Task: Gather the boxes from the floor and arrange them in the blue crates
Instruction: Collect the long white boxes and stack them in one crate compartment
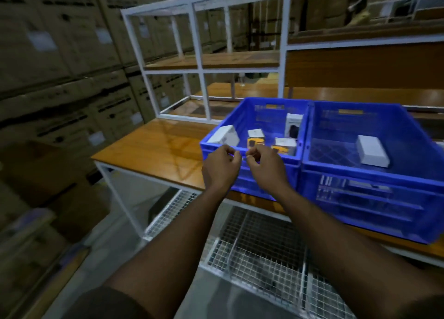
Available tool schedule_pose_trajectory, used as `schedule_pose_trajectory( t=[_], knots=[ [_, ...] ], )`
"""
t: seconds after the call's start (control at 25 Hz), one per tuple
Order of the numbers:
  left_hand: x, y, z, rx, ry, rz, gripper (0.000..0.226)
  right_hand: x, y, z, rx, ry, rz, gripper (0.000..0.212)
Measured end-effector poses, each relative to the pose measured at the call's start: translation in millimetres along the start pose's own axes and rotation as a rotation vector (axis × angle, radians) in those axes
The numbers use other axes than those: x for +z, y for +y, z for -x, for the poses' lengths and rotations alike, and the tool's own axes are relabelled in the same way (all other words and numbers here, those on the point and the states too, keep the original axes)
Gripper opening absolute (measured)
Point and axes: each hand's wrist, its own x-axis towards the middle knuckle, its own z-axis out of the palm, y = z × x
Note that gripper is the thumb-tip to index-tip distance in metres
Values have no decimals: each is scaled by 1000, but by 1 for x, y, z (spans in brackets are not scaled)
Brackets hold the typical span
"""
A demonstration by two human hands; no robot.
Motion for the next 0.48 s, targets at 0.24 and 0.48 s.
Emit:
schedule_pose_trajectory(
  t=[0.24, 0.48],
  knots=[
    [-90, -126, 66, -205, 21, -107, 21, 113, -66, 75, 3, -277, 28, 7],
    [-189, -233, 156, -462, 89, -175, 17, 203, -149, 181, -24, -515, 1, 8]
  ],
)
